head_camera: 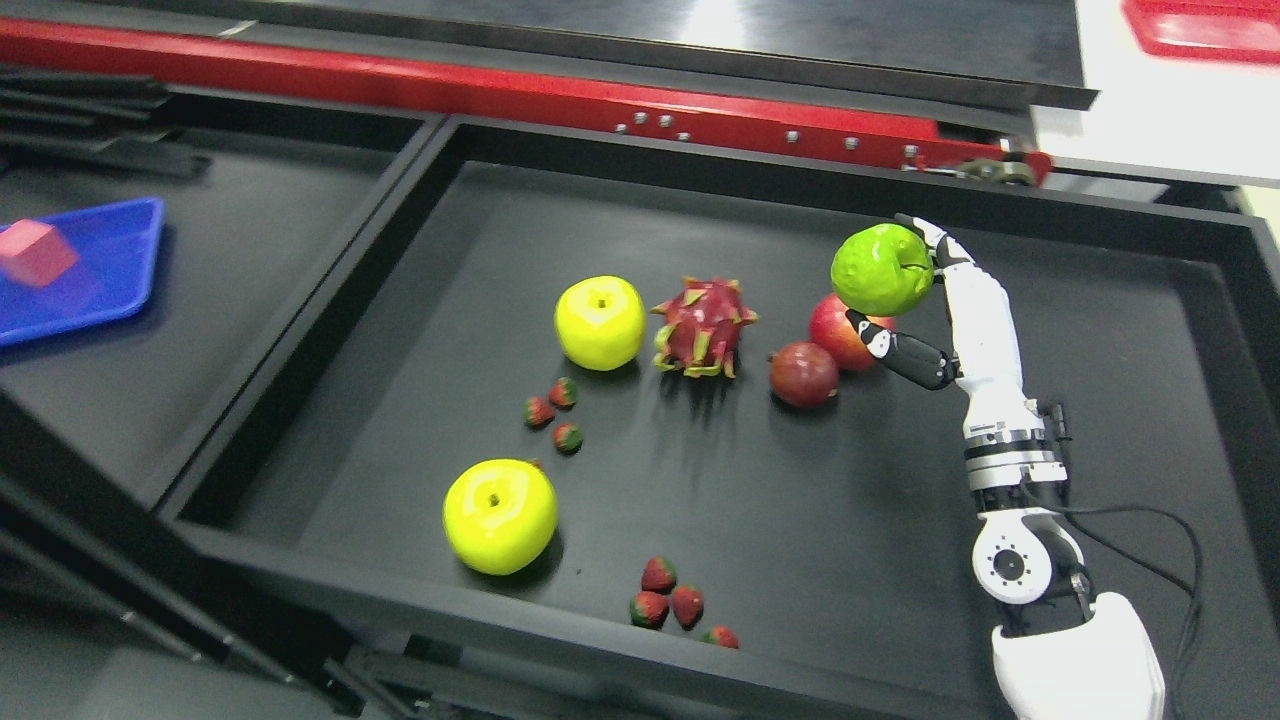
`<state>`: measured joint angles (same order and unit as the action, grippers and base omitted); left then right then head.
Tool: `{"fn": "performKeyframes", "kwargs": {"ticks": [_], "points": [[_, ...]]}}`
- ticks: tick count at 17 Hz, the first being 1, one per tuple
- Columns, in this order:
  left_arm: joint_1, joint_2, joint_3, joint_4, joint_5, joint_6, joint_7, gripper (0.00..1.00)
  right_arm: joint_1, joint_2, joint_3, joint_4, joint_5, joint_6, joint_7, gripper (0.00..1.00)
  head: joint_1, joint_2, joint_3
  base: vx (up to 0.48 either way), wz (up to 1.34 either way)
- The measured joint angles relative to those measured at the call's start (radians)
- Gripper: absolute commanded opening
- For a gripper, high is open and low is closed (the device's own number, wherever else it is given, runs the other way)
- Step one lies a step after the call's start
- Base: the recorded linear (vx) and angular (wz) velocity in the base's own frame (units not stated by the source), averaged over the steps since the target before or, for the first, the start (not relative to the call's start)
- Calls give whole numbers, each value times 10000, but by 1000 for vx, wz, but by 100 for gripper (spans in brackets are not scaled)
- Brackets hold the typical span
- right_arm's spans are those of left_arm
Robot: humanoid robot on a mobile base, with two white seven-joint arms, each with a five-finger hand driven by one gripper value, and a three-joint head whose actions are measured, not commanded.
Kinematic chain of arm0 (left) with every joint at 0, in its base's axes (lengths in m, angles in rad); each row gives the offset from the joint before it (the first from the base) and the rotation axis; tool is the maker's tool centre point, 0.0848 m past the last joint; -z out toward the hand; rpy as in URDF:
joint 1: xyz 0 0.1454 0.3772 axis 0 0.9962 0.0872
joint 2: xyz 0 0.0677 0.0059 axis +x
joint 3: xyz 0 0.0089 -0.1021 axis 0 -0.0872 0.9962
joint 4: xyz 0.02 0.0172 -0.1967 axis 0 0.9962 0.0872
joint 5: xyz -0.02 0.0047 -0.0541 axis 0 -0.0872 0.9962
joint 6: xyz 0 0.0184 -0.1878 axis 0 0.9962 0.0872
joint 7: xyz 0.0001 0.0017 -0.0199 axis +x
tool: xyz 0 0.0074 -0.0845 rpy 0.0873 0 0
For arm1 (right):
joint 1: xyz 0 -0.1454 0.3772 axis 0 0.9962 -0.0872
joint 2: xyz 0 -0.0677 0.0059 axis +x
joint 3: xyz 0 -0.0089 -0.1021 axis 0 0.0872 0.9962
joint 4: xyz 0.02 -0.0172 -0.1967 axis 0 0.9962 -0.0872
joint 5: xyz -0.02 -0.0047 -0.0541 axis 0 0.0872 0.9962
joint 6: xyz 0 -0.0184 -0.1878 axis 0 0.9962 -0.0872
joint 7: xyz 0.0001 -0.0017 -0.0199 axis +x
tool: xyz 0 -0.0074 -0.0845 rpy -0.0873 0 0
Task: Place green apple on left shelf middle layer
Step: 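Hold the green apple raised while the robot turns to the shelf tray, then lower the green apple into the black tray beside the dragon fruit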
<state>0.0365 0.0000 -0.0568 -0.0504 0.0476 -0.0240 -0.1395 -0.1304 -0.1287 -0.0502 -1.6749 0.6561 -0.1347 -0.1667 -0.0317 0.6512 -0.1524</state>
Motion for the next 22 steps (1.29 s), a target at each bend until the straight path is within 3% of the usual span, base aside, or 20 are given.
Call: {"fn": "performKeyframes", "kwargs": {"ticks": [6, 10, 16, 22], "points": [[2, 0, 0, -1, 0, -5, 0, 100, 42, -56, -8, -1, 10, 85, 56, 0, 0, -1, 0, 128, -565], [3, 0, 0, 0, 0, -7, 0, 100, 8, -193, 289, -1, 47, 129, 972, 0, 0, -3, 0, 37, -148], [6, 0, 0, 1, 0, -7, 2, 100, -567, -323, 1860, 39, 406, -221, 1844, 1, 0, -3, 0, -1, 2], [5, 0, 0, 0, 0, -7, 2, 100, -1163, 241, 3578, 486, 988, -260, 2455, 1, 0, -4, 0, 0, 0]]}}
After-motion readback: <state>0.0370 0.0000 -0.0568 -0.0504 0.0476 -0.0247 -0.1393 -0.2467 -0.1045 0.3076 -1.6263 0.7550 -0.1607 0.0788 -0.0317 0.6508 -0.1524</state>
